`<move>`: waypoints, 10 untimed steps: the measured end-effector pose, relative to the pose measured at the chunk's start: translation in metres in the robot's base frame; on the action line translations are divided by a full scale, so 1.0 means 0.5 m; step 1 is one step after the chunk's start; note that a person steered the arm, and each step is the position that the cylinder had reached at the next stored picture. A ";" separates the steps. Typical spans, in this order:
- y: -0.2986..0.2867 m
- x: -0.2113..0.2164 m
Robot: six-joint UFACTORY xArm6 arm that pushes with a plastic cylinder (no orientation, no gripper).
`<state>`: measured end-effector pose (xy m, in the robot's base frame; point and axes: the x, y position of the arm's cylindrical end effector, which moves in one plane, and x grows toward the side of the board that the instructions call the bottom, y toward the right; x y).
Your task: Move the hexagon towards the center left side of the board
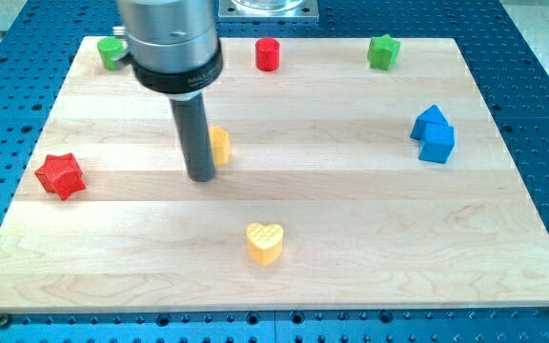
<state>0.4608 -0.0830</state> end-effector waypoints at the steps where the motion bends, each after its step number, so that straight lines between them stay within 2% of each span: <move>1: -0.088 -0.023; 2: -0.098 -0.012; 3: -0.018 0.021; 4: 0.074 0.018; 5: 0.036 -0.040; 6: -0.110 -0.074; 7: -0.146 -0.076; 8: 0.038 -0.076; 9: 0.098 -0.079; 10: 0.125 -0.158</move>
<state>0.3819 -0.0203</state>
